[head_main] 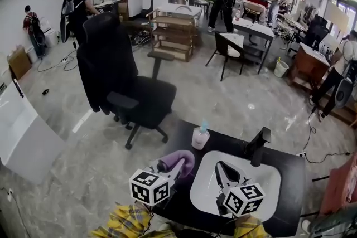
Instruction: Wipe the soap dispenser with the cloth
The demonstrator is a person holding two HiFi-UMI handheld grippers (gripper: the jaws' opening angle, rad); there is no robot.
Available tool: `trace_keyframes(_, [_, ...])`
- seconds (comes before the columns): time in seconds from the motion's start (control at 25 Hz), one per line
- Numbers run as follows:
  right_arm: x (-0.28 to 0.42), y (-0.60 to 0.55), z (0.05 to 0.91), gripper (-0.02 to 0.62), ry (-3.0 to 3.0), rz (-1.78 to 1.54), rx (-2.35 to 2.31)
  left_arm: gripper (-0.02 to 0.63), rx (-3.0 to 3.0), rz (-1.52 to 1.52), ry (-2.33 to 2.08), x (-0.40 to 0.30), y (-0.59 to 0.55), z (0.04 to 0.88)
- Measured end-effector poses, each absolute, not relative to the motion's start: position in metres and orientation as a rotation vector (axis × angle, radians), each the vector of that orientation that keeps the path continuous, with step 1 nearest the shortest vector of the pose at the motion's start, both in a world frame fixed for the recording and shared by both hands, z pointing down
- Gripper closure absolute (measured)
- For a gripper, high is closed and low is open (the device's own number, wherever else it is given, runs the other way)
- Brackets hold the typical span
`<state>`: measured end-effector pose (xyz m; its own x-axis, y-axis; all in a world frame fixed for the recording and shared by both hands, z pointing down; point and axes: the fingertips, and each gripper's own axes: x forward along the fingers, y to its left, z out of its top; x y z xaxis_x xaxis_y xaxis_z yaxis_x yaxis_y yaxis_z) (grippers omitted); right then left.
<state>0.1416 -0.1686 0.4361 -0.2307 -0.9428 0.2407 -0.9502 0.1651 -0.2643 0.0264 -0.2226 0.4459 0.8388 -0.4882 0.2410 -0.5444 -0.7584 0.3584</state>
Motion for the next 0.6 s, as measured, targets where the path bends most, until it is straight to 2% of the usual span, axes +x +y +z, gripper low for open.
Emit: trace_keyframes(0.6, [0.17,-0.253,0.431,0.589,-2.43,0.472,1.912,0.548,2.538,0.179,-0.885,0.056,-0.292,0.455])
